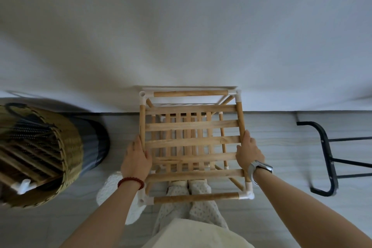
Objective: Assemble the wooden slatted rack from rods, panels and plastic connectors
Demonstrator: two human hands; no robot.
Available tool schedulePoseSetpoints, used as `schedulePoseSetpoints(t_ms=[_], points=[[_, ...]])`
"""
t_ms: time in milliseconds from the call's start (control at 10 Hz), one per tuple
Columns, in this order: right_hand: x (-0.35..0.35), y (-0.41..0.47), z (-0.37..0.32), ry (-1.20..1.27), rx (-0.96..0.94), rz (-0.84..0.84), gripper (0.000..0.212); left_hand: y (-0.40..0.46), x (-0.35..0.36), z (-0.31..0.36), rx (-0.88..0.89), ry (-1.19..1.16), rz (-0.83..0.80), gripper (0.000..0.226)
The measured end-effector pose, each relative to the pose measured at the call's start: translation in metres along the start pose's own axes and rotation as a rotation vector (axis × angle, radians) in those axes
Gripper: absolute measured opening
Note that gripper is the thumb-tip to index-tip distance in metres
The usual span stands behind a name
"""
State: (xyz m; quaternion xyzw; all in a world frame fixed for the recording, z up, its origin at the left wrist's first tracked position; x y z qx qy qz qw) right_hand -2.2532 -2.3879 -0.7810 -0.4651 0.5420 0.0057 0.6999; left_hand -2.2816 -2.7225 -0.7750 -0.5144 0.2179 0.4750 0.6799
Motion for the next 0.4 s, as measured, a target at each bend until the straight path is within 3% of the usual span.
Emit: schedulePoseSetpoints(t_ms=[200,400], points=[[-0.014,-0.018,-0.019,-0.011,-0.147,-0.028,0.064,-0.003,-0.009,0.017,0.16,0.134,-0.034,0.073],[-0.058,-0.036,-0.052,0.02,-0.254,-0.033,0.05,0.0,-0.054,0.065,0.292,0.191,-0.006,0.069]])
Point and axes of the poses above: each hand's wrist, its own y-axis towards the middle knuckle, its own x-axis out of the palm, z = x × y, the point moved 6 cm from there along y, towards the middle knuckle, and after that the axes turned 12 degrees about x, right-handed, at the moved point
